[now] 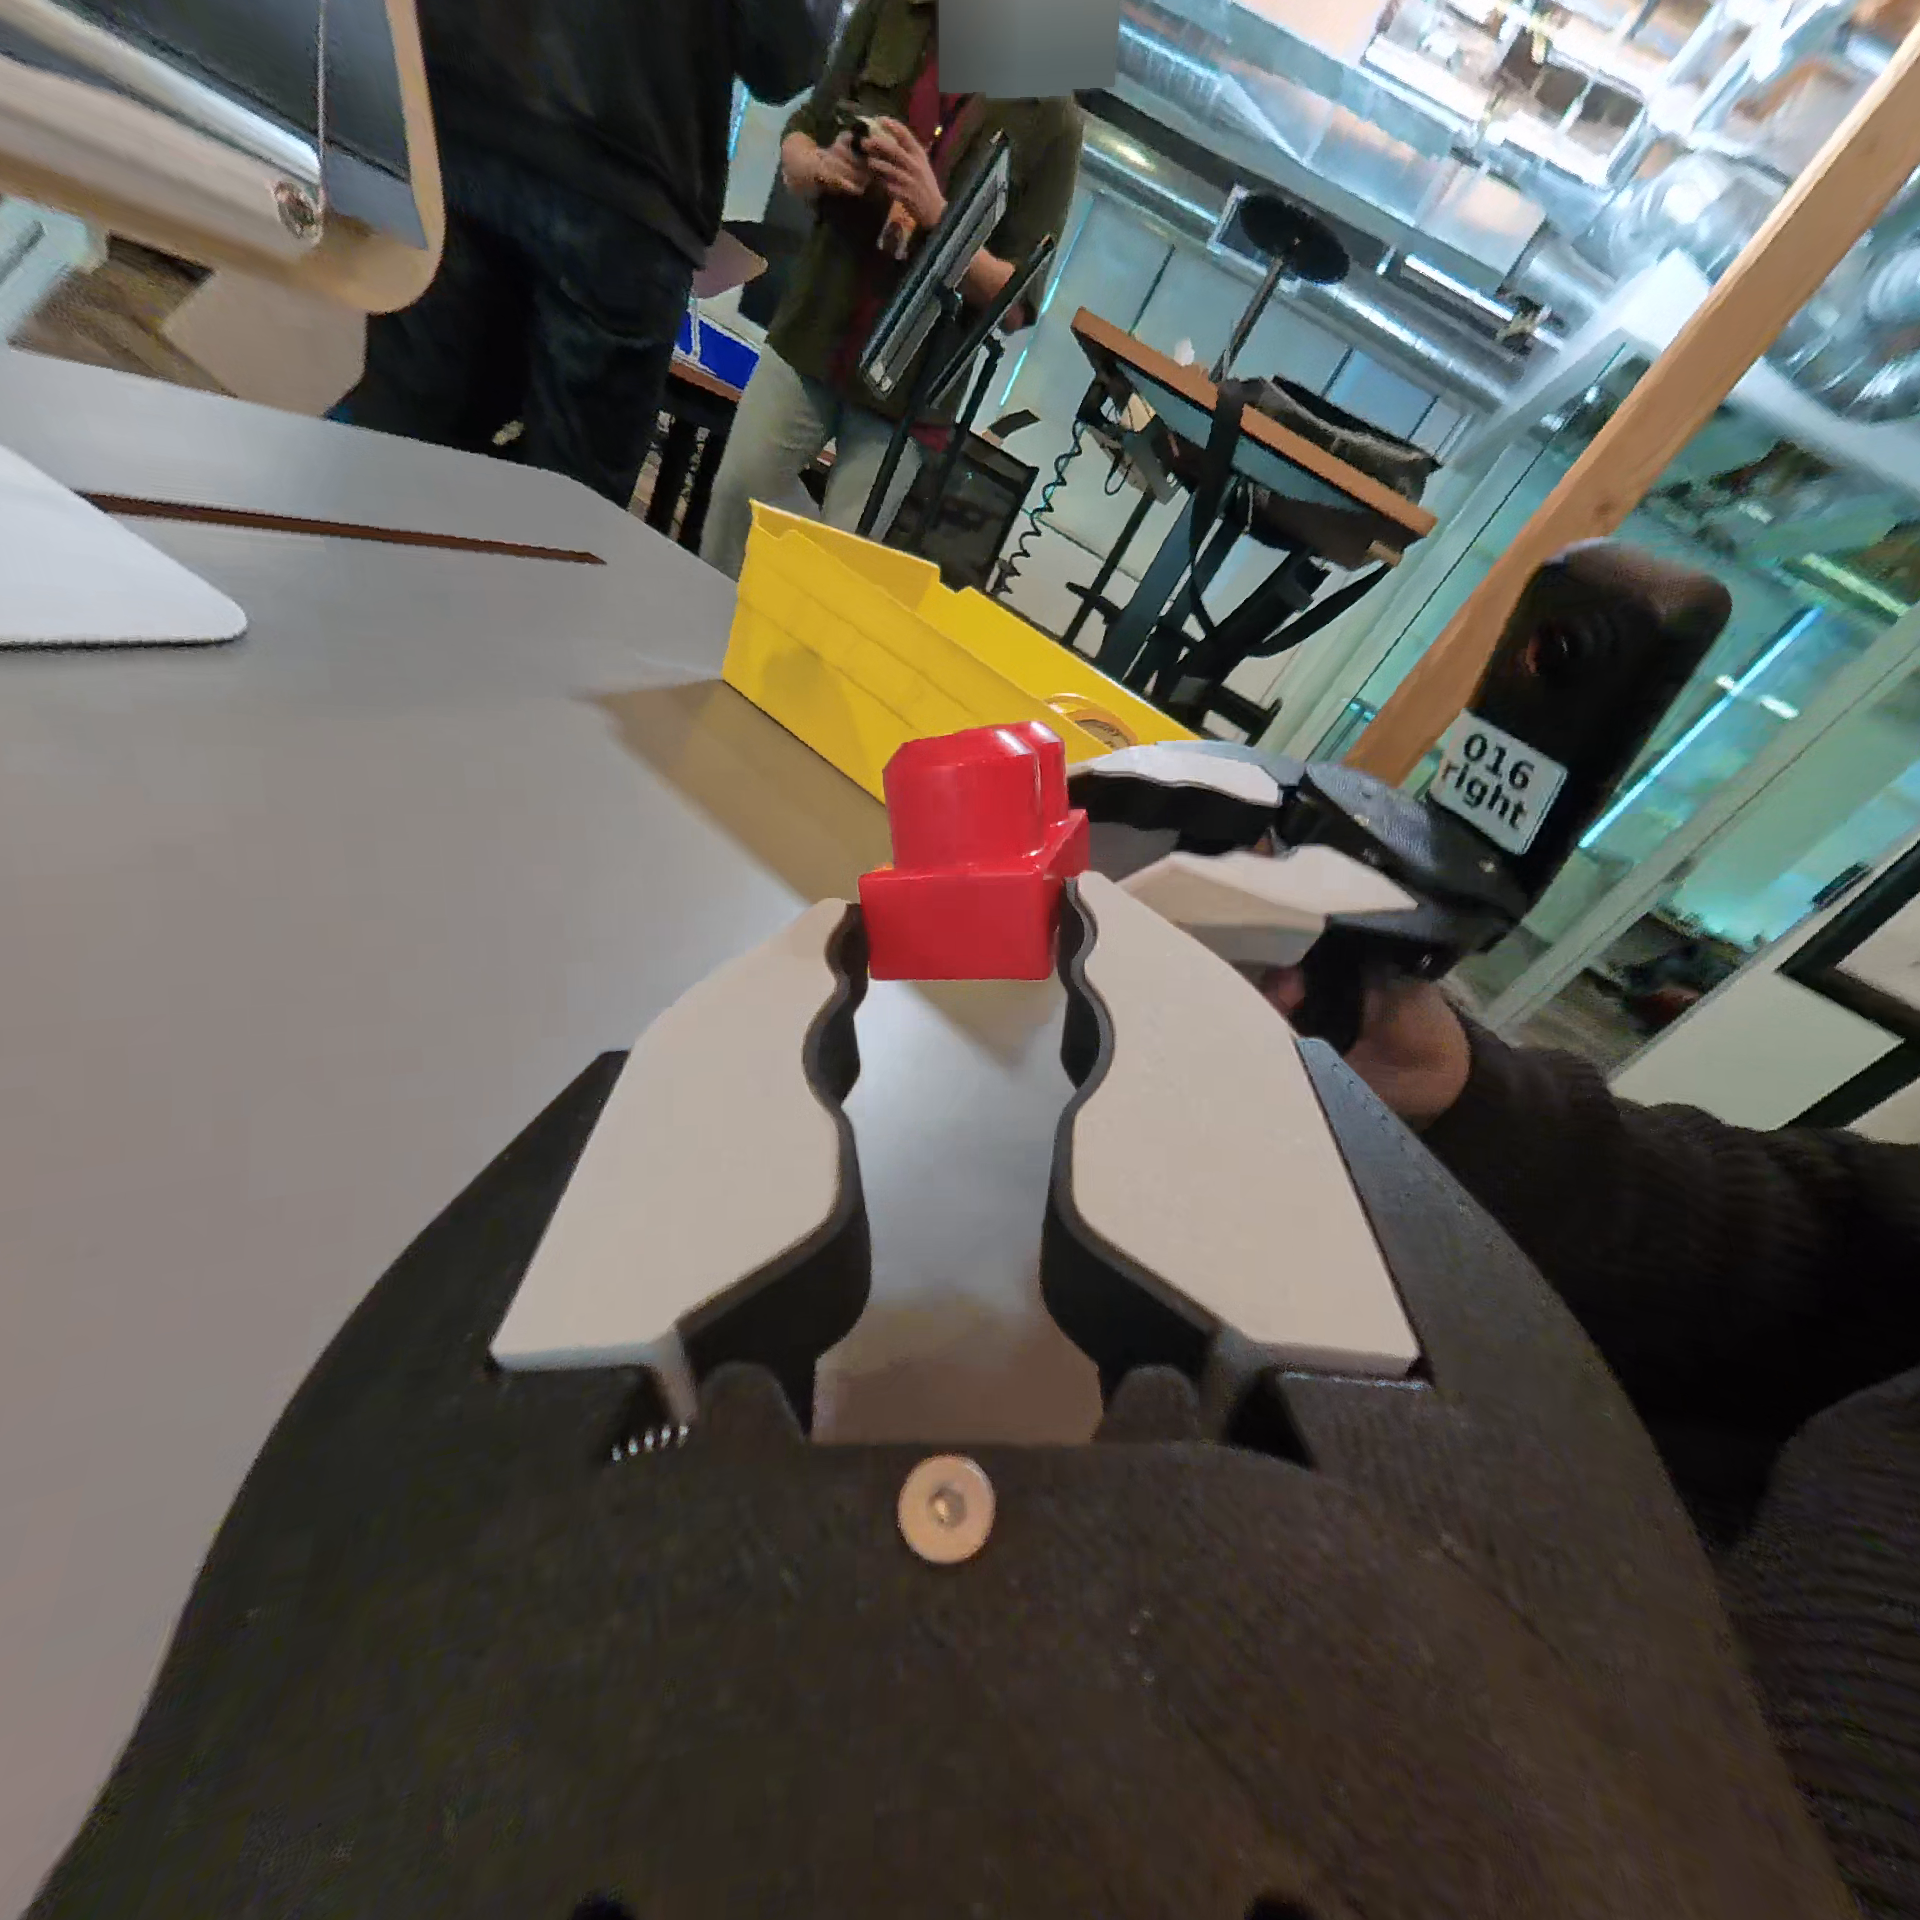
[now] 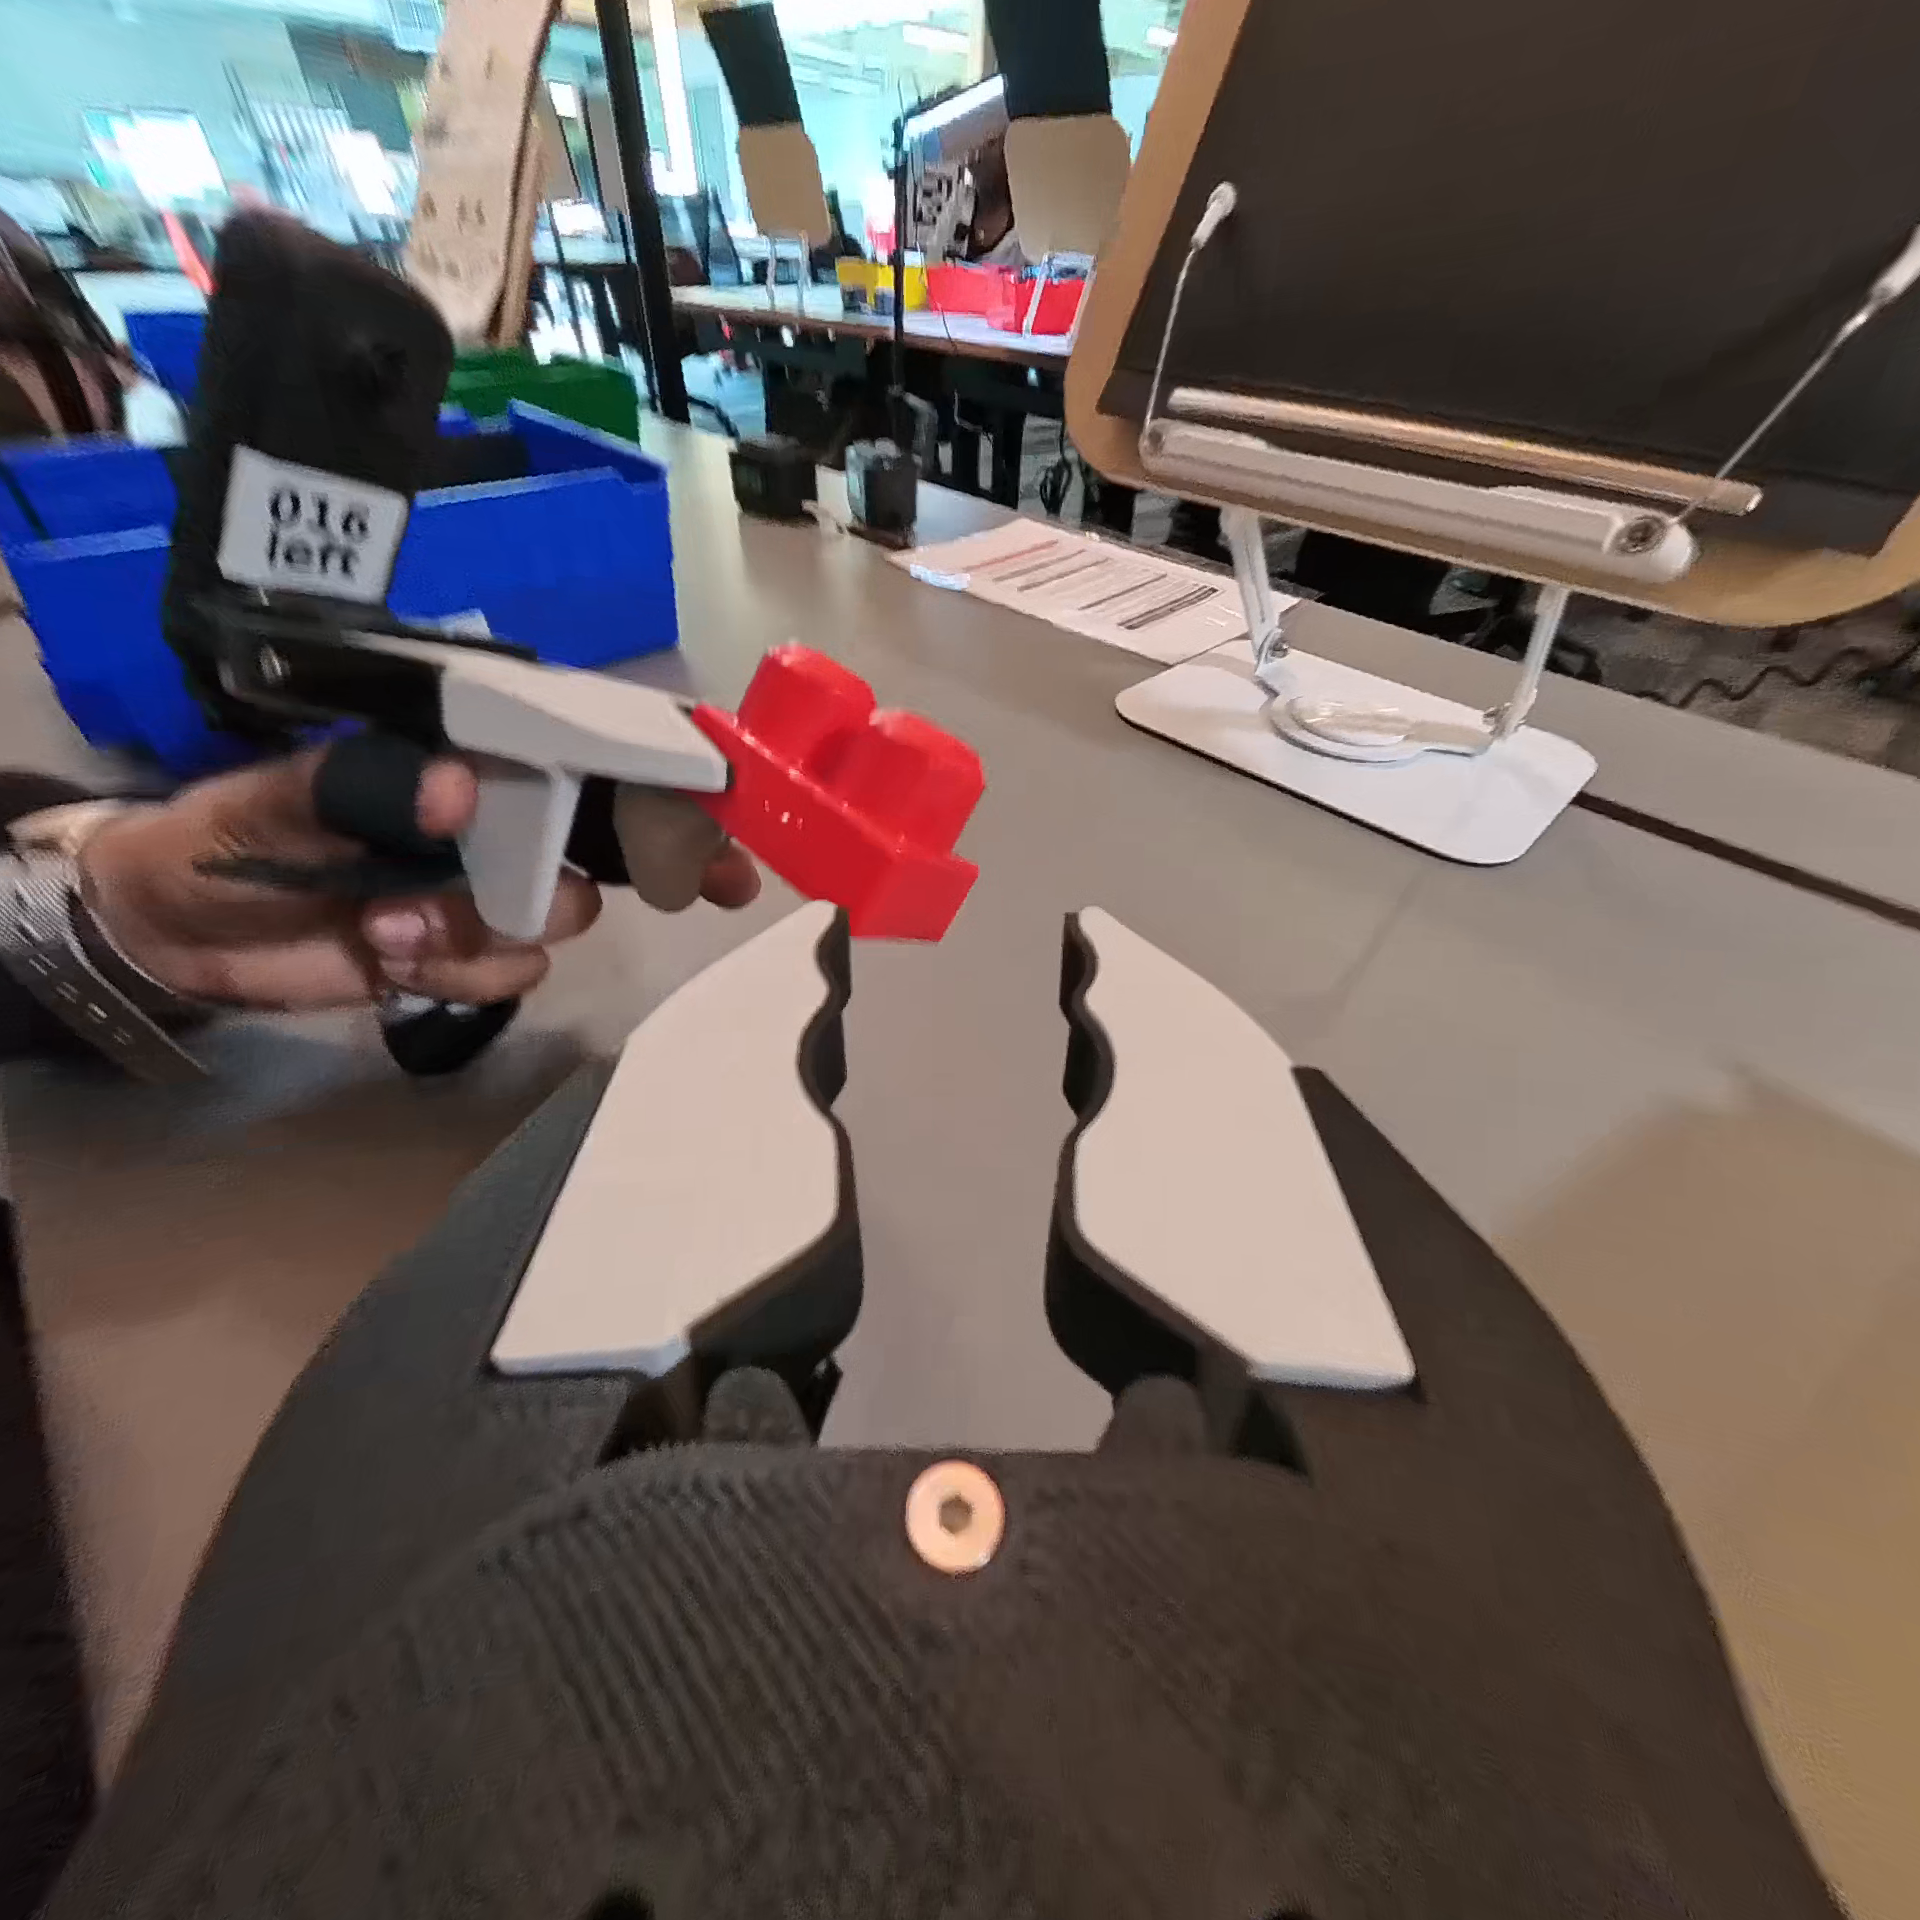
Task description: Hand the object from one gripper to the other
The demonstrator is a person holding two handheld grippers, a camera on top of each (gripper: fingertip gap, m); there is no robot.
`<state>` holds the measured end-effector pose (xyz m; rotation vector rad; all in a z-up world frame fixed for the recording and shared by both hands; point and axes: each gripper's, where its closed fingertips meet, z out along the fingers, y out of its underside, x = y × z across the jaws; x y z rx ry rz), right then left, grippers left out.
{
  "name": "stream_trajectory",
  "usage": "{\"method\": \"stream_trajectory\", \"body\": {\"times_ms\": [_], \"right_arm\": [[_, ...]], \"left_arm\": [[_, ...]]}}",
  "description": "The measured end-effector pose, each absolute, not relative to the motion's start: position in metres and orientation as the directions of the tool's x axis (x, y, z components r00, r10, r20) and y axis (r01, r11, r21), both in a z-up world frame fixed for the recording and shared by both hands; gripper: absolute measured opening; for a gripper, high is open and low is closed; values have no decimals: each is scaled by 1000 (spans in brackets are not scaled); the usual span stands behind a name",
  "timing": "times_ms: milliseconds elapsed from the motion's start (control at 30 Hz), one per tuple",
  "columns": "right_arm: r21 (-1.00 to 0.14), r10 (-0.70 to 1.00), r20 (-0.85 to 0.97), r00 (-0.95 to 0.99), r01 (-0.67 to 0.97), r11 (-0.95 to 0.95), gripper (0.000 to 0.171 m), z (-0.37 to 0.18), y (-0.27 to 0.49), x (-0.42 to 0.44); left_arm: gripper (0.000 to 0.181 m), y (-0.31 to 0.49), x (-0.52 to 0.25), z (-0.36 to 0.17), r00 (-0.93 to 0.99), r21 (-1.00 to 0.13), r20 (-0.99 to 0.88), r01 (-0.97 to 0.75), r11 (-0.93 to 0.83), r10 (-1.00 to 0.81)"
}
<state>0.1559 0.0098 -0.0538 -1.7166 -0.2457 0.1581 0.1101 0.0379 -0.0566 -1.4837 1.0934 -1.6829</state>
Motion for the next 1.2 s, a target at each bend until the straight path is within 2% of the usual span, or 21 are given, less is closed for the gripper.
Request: {"method": "stream_trajectory", "body": {"times_ms": [133, 300, 467, 833, 1033, 1200], "right_arm": [[-989, 289, -134, 948, -109, -101, 37, -41, 6, 158], [-943, 373, -333, 866, -308, -127, 44, -38, 5, 154], [-899, 425, -431, 796, -419, -127, 43, -31, 3, 155], [-867, 479, -491, 728, -458, -193, 41, -36, 4, 142], [-889, 495, -452, 742, -420, -182, 28, -36, 2, 137], [-907, 491, -416, 765, -390, -162, 28, -35, 2, 136]], "left_arm": [[37, 32, 112, -59, -156, -922, 386, -77, -378, -909], [37, 20, 113, -57, -189, -957, 288, -71, -280, -939], [36, 11, 112, -52, -235, -968, 251, -42, -248, -939], [36, 5, 110, -48, -265, -970, 238, -15, -242, -934], [36, 4, 110, -48, -268, -970, 236, -14, -242, -934], [36, 3, 110, -50, -268, -974, 224, -25, -225, -937]]}}
